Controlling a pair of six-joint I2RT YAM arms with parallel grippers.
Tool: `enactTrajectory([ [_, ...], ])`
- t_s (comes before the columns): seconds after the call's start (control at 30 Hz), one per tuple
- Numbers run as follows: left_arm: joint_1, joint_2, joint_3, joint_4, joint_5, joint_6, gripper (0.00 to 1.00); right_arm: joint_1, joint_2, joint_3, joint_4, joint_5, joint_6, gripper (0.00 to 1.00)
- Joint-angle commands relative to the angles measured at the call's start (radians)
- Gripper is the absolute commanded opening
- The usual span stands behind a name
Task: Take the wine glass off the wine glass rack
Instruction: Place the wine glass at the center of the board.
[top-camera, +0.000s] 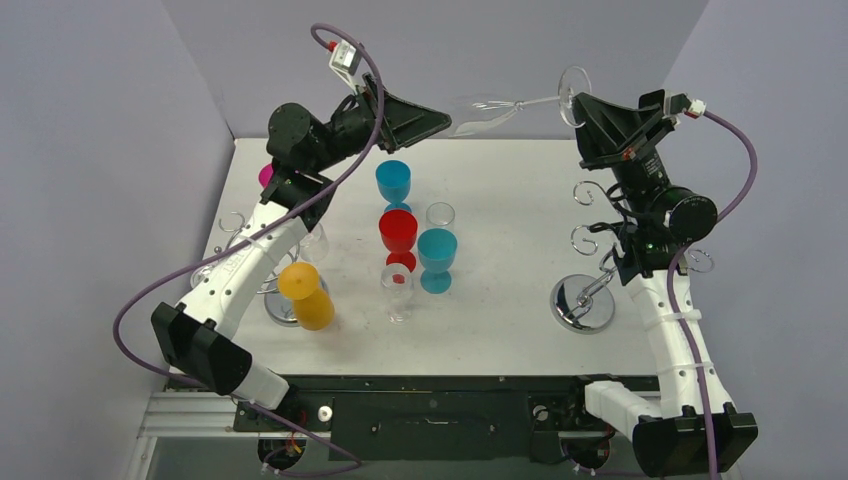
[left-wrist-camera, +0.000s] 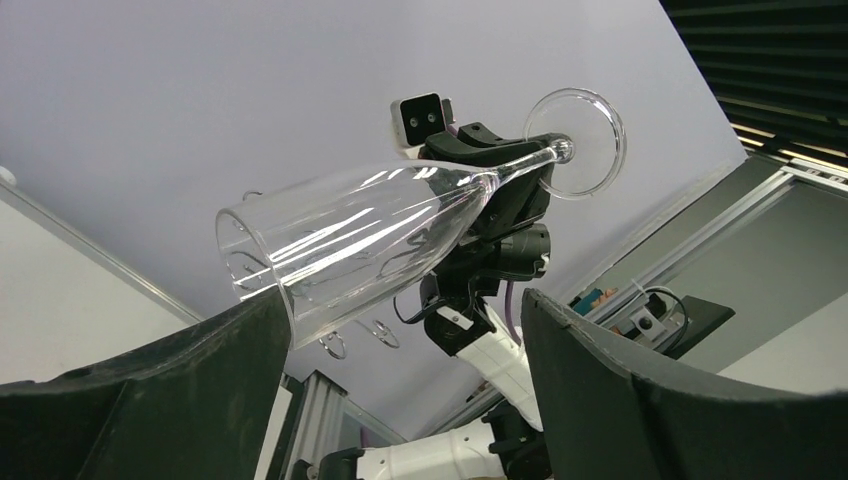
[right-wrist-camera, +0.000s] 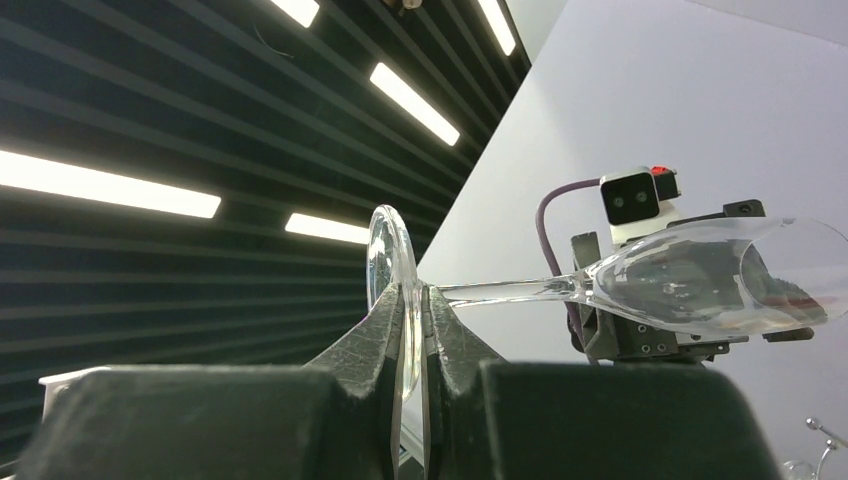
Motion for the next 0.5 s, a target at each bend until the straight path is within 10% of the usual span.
enactTrajectory([
  [0.0,-0.006,-0.009,-0.002,0.125,0.034,-0.071,0.79,0.006,-0.025,-0.008,0.103,0.016,0.315,0.0],
  [0.47,-0.082,0.009,0.068,0.267,0.093,-0.16,0.66,0.013,-0.036,-0.028,0.131,-0.007,0.342,0.0],
])
